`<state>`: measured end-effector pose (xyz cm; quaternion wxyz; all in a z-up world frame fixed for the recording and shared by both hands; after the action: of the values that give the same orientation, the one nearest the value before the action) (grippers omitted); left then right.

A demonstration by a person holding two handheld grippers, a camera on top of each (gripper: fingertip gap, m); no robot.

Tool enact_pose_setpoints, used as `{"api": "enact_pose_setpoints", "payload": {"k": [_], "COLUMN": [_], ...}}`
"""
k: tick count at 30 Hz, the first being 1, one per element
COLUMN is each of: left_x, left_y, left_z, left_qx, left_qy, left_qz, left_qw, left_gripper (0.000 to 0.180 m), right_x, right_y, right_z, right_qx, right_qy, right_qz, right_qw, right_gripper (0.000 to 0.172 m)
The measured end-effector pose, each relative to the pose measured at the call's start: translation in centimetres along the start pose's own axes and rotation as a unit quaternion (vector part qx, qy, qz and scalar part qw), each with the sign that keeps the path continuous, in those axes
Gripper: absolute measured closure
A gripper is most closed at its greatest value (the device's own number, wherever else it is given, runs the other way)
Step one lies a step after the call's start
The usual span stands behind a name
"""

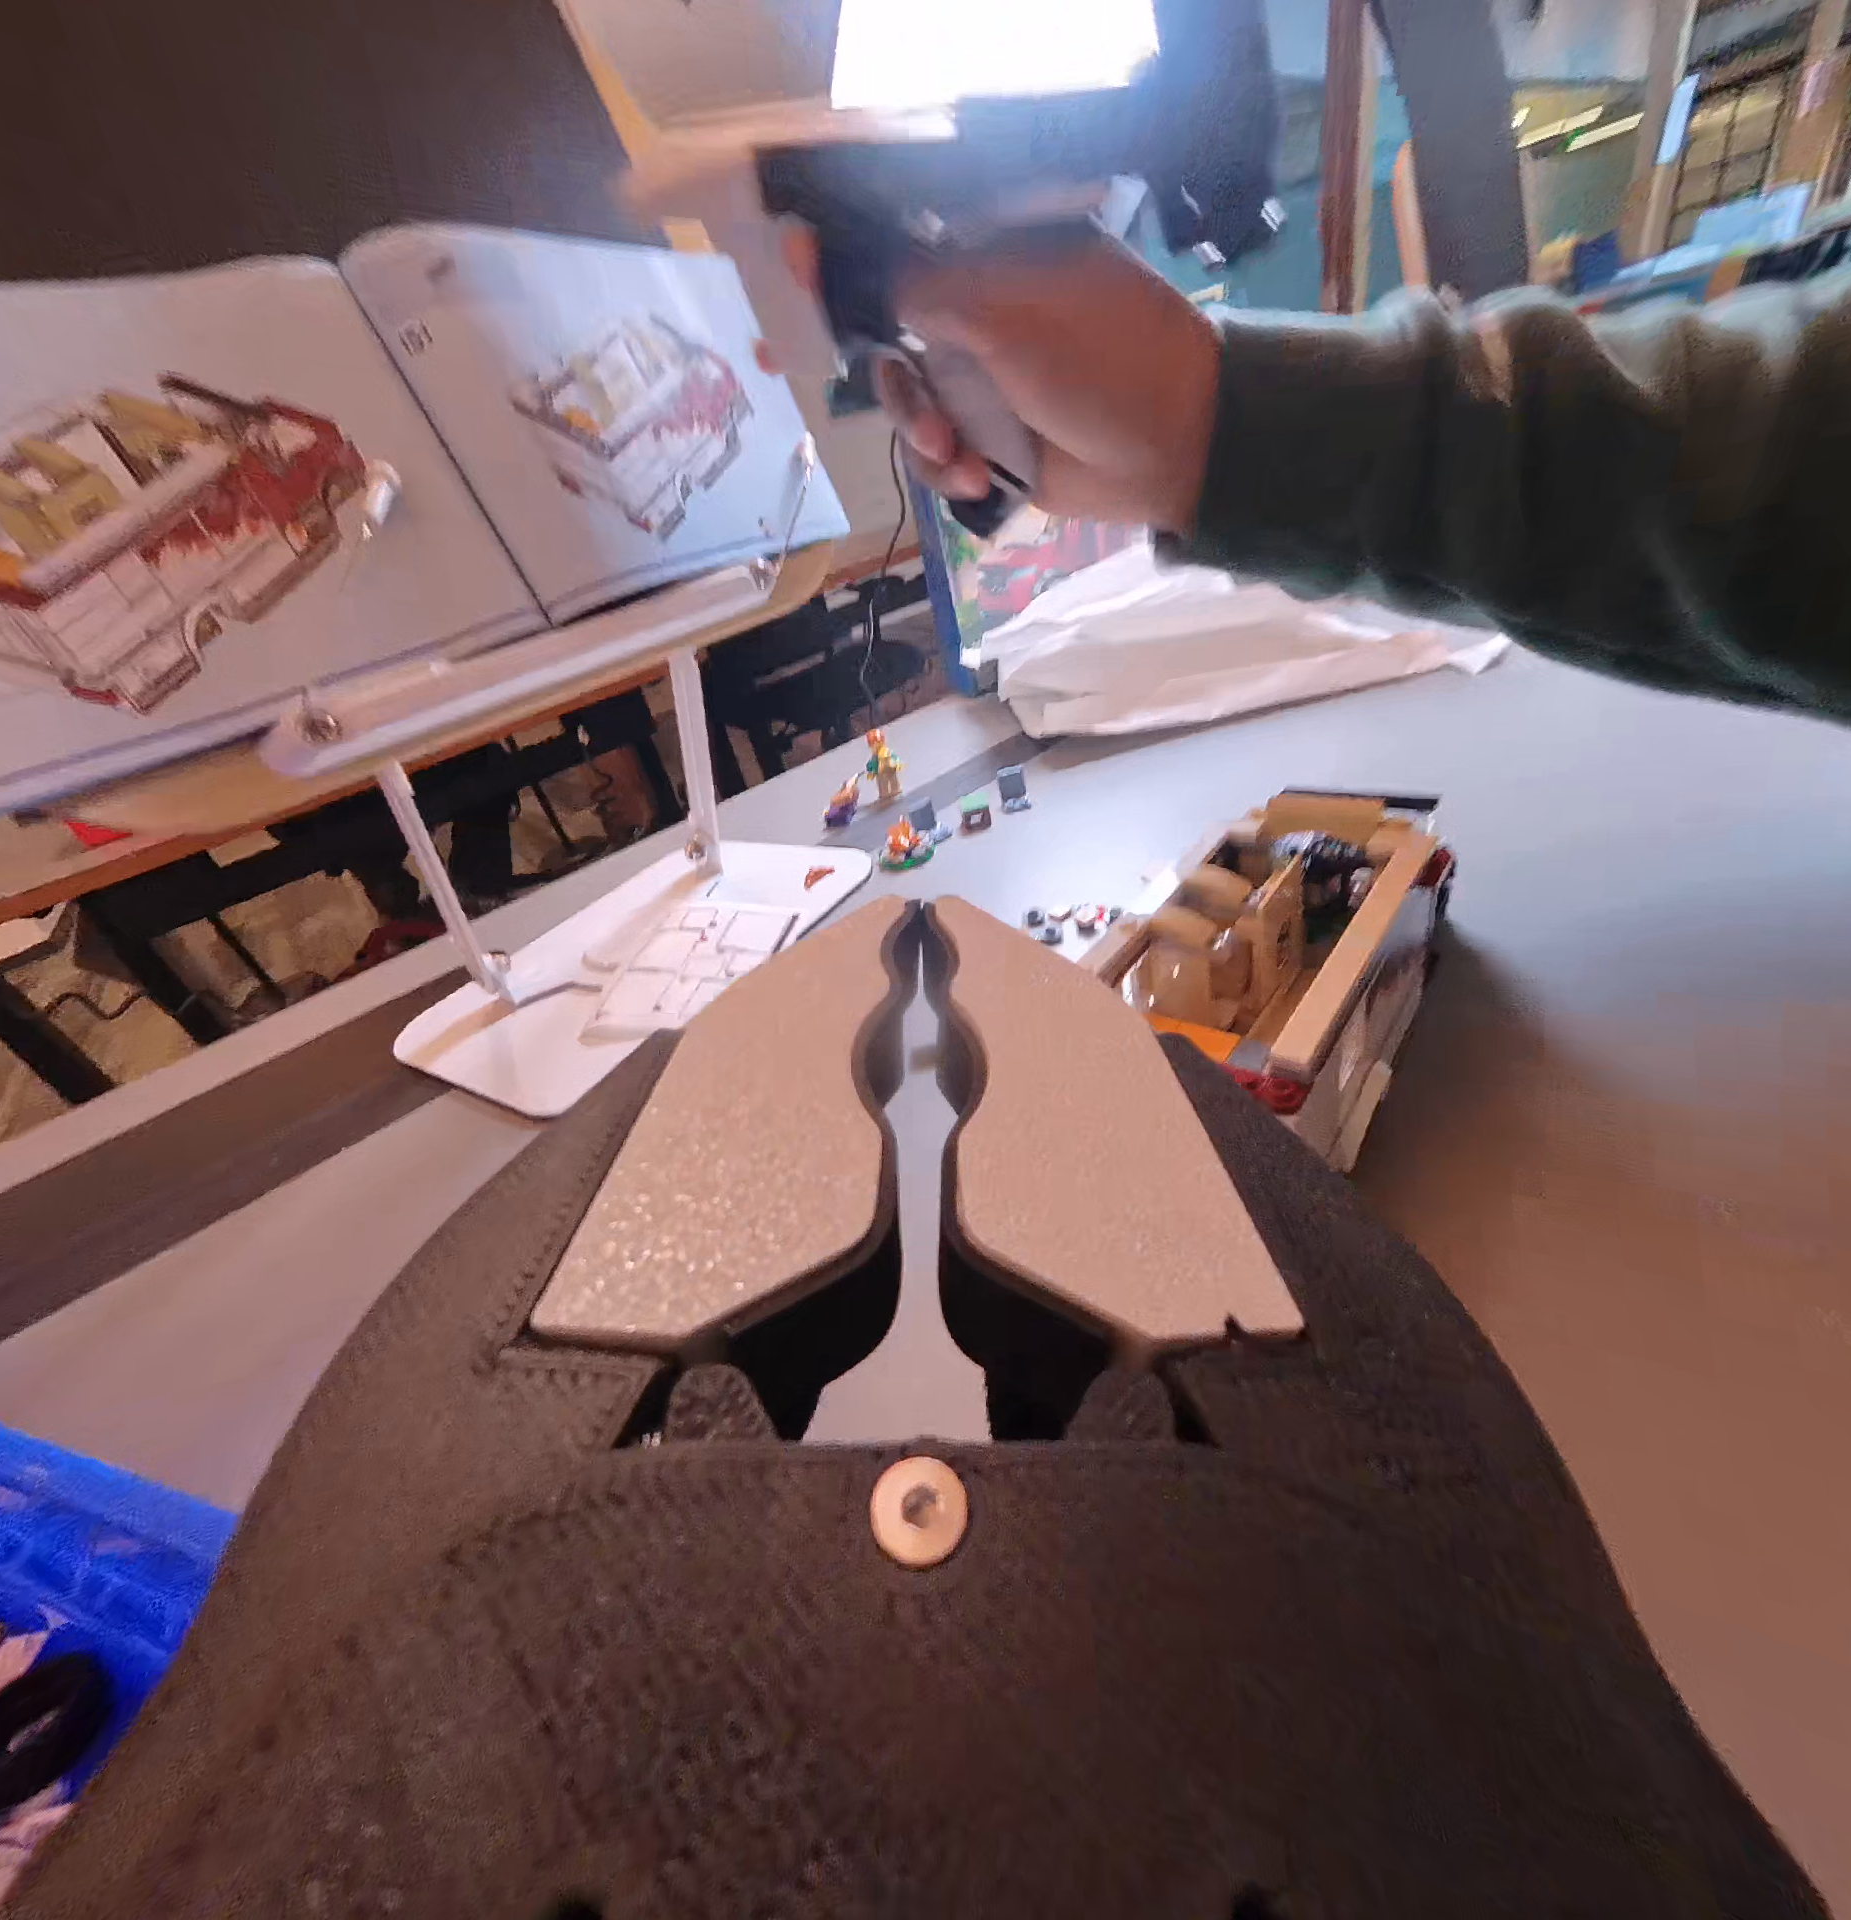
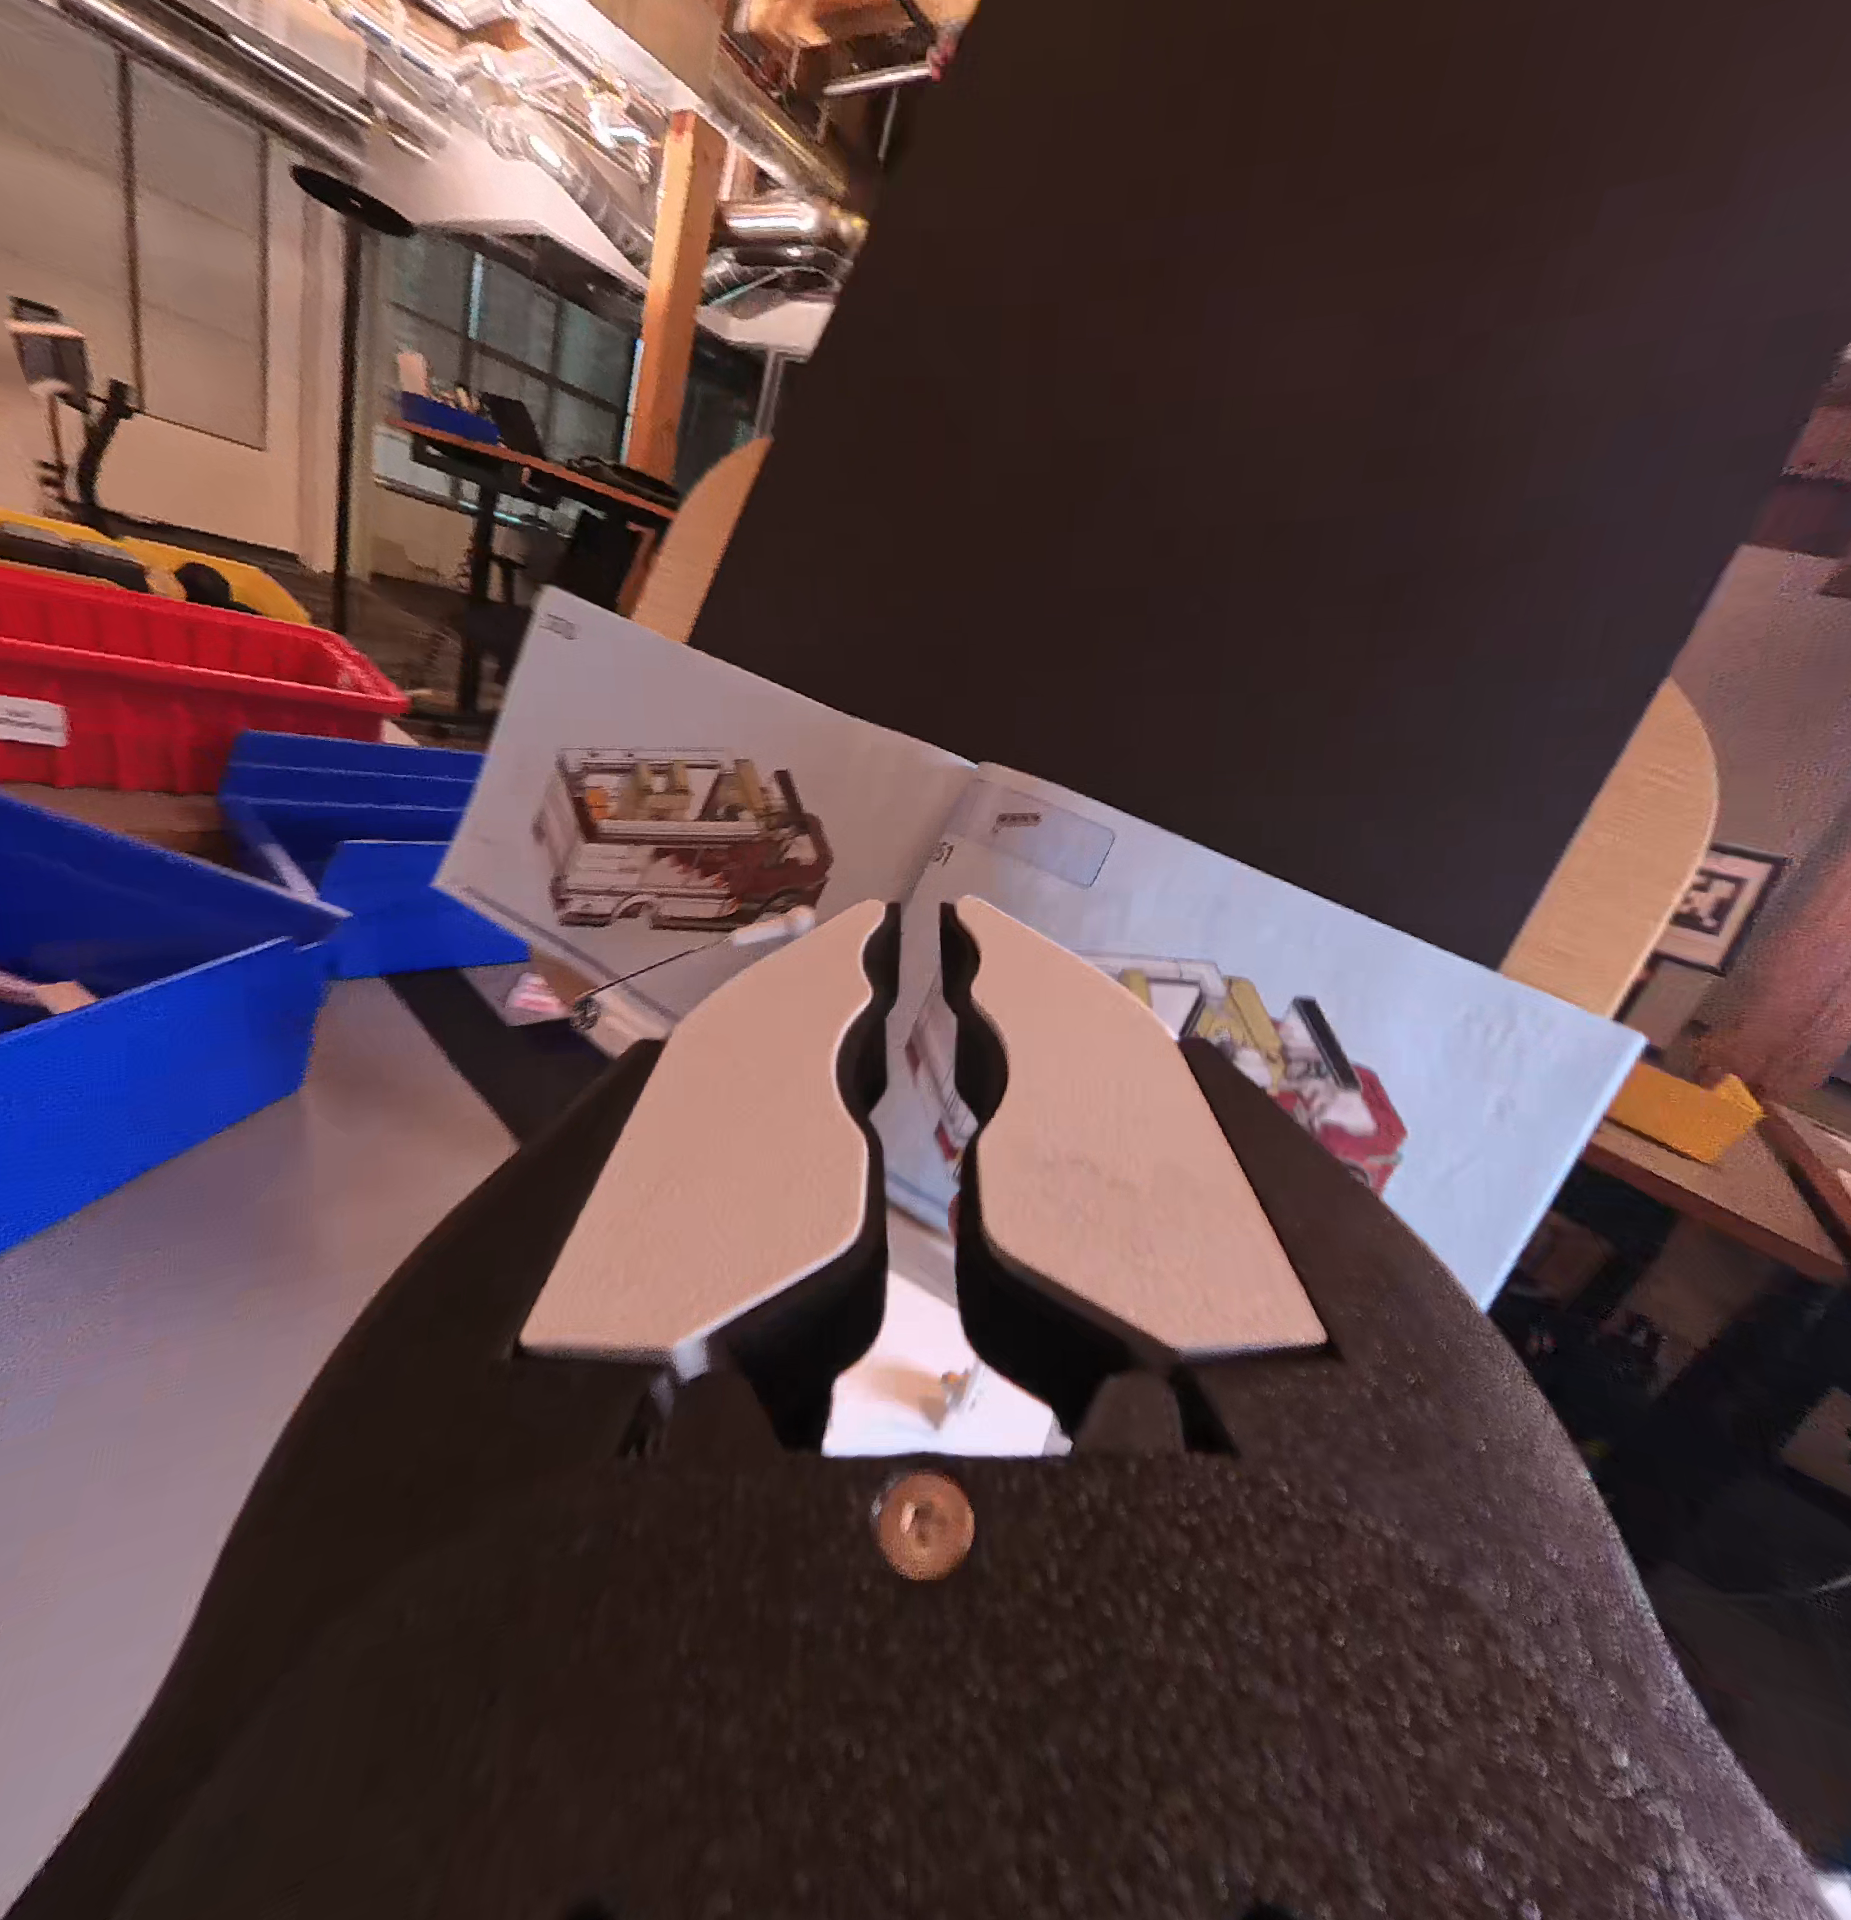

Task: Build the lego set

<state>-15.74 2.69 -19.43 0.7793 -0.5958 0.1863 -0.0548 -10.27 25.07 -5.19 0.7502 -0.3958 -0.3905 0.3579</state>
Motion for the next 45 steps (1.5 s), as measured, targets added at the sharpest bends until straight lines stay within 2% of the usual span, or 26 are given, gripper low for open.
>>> {"api": "enact_pose_setpoints", "payload": {"k": [2,5,7,9,12,14,17,19,26,30,33,37,40,42,44,45], "left_x": [-0.5,-3.2,-6.4,-10.0,-14.3,-15.8,-17.2,-17.9,-18.4,-18.8,-19.9,-20.2,-20.2,-20.9,-23.5,-24.9], "left_y": [-2.0,-6.0,-7.9,-8.5,-6.8,-4.5,-1.0,0.7,5.3,7.9,9.7,8.6,6.4,5.3,5.8,6.6], "left_z": [-0.5,-2.1,-3.8,-6.0,-9.1,-10.5,-12.7,-13.8,-15.3,-14.6,-15.3,-15.4,-14.9,-14.2,-13.0,-12.8], "left_qx": [0.023,0.055,0.035,-0.027,-0.179,-0.289,-0.451,-0.521,-0.64,-0.662,-0.693,-0.683,-0.645,-0.606,-0.595,-0.608], "left_qy": [-0.002,-0.034,-0.062,-0.084,-0.084,-0.051,-0.001,0.029,0.134,0.141,0.136,0.164,0.188,0.203,0.132,0.088], "left_qz": [-0.01,0.022,0.033,0.034,0.037,0.034,0.048,0.051,0.025,0.025,0.041,-0.005,-0.079,-0.117,-0.099,-0.088], "left_qw": [1.0,0.998,0.997,0.995,0.98,0.955,0.891,0.851,0.756,0.736,0.706,0.712,0.737,0.76,0.786,0.784], "left_gripper": [0.18,0.18,0.18,0.18,0.18,0.177,0.169,0.163,0.152,0.132,0.13,0.162,0.143,0.147,0.15,0.151], "right_x": [-0.7,-1.2,-1.0,-0.5,0.2,0.4,0.7,0.8,1.3,1.6,1.8,1.7,1.6,1.5,1.4,1.3], "right_y": [-0.8,-0.9,-0.5,0.0,0.6,1.1,2.3,2.5,2.9,3.6,3.8,4.0,4.3,4.4,4.4,4.4], "right_z": [-3.7,-9.6,-13.6,-17.2,-21.7,-24.0,-25.9,-26.0,-26.0,-26.4,-26.5,-26.5,-26.5,-26.4,-26.4,-26.4], "right_qx": [-0.002,-0.022,-0.045,-0.064,-0.079,-0.08,-0.089,-0.091,-0.089,-0.098,-0.103,-0.108,-0.11,-0.112,-0.113,-0.114], "right_qy": [-0.019,-0.034,-0.028,-0.011,0.022,0.043,0.071,0.072,0.086,0.093,0.098,0.096,0.092,0.09,0.088,0.087], "right_qz": [0.005,0.0,0.005,0.025,0.051,0.058,0.053,0.057,0.055,0.059,0.055,0.054,0.057,0.058,0.057,0.056], "right_qw": [1.0,0.999,0.999,0.998,0.995,0.994,0.992,0.992,0.991,0.989,0.988,0.988,0.988,0.988,0.988,0.988], "right_gripper": [0.163,0.158,0.155,0.154,0.153,0.153,0.154,0.154,0.153,0.153,0.153,0.153,0.153,0.153,0.153,0.153]}}
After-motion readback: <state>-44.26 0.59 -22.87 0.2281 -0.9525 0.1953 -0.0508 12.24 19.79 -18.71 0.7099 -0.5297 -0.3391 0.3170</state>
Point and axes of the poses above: each gripper's, where its closed fingertips meet, z out along the fingers, y out of its underside, x = y × z across the jaws, the point moved 4 cm from there along -z, back along the fingers, and after that the axes turned 12 degrees about x, right-handed, at the moved point
